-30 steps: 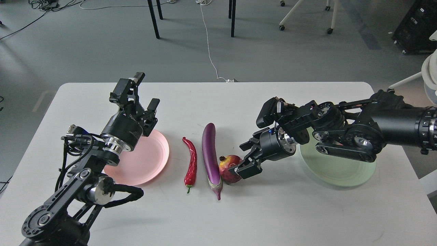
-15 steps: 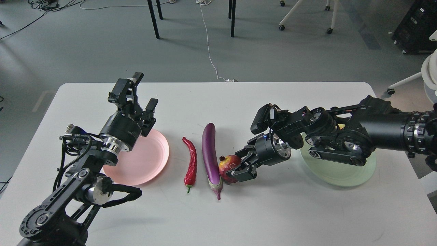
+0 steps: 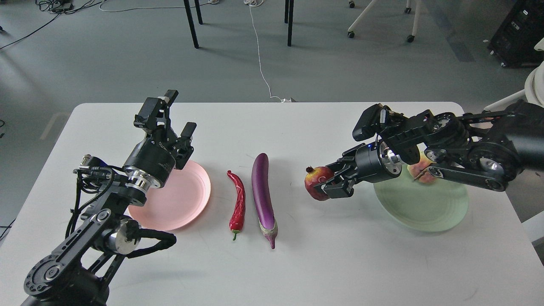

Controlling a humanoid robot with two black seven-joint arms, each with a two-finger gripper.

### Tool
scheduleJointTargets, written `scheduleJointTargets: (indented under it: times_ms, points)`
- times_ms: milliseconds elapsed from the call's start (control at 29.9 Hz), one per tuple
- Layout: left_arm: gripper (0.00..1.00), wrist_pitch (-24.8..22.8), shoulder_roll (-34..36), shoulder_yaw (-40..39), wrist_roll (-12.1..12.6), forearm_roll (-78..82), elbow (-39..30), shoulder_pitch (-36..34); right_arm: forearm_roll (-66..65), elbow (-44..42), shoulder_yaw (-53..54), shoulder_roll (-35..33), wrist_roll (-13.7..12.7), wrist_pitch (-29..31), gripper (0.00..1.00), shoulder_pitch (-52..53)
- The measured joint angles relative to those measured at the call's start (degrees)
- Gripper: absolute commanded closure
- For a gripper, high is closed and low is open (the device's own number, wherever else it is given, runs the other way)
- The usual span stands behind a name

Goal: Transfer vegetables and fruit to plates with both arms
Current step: 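Carry the red fruit onto the green plate and release it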

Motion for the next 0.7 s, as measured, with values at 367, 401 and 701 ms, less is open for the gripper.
scheduleJointTargets:
  times_ms: [367, 401, 701]
  points:
    - [0.01, 0.0, -0.18, 0.24, 0.0, 0.0, 0.0, 0.09, -12.39, 2.84, -0.13, -17.59, -0.01, 0.04, 0.59, 1.02]
    - [0.01, 0.0, -0.28, 0.24, 0.01, 0.0, 0.0, 0.12, -13.08, 3.58, -0.17, -18.77, 0.01, 0.04, 0.59, 0.76]
    - [0.01, 0.08, -1.0, 0.98, 0.18, 0.17, -0.16, 0.17, -14.42, 6.52, -0.28, -23.3, 0.0, 0.04, 0.42, -2.56]
